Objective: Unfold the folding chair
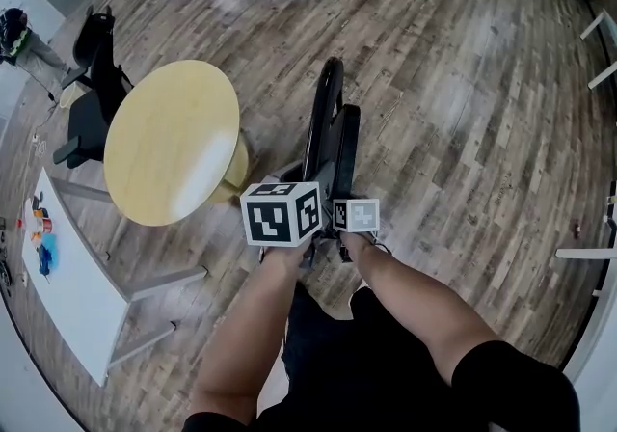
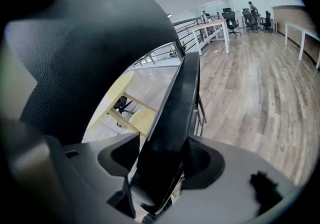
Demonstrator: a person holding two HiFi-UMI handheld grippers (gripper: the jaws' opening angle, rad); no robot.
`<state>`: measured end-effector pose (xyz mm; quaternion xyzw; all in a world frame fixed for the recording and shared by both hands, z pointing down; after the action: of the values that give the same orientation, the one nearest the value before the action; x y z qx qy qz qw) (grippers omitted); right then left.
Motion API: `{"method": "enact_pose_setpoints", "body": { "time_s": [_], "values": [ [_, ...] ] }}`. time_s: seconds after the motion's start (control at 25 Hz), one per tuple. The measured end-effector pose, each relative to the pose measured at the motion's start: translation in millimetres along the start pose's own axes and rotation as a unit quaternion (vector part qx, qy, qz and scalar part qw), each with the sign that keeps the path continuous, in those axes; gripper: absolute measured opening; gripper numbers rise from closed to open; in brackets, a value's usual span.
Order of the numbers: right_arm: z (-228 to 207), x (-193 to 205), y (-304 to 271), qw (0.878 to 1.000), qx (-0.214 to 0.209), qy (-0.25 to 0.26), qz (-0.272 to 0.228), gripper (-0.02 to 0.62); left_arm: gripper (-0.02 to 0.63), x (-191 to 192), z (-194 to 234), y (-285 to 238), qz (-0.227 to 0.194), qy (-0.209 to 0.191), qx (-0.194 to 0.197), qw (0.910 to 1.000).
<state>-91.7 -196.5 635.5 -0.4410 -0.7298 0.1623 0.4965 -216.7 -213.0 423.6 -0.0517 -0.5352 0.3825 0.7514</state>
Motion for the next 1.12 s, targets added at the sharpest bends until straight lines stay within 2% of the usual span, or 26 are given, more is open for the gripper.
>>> {"method": "enact_pose_setpoints", "body": {
  "time_s": [0.04, 0.16, 0.76, 1.12],
  "values": [
    [-2, 1, 0, 1.0, 0.0, -0.001, -0.001, 0.255, 0.132, 0, 2, 1, -0.002, 0.0, 0.0, 1.0],
    [-7, 2, -1, 1.0, -0.015, -0.014, -0.005, 0.235, 0.13, -1, 8, 3, -0.005, 0.0, 0.0, 1.0],
    [-21, 8, -1, 0.996, -0.07, -0.052, -0.014, 0.212, 0.118, -6, 36, 15, -0.015, 0.002, -0.002, 0.9999],
    [-62, 18, 12, 0.992, -0.091, -0.092, -0.009, 0.207, 0.104, -3, 59, 20, -0.026, -0.005, -0.015, 0.9995]
  ]
}}
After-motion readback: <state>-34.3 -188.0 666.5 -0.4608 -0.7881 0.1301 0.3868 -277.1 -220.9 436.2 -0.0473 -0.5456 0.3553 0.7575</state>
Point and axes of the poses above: the fingertips, and each gripper's own axes: y backward along the fingers, z to its left, x out of its underside, the point moved 10 cm from there along y, backward along the fingers, and after that the axes turned 8 degrees about -z, right-handed, at the moved point
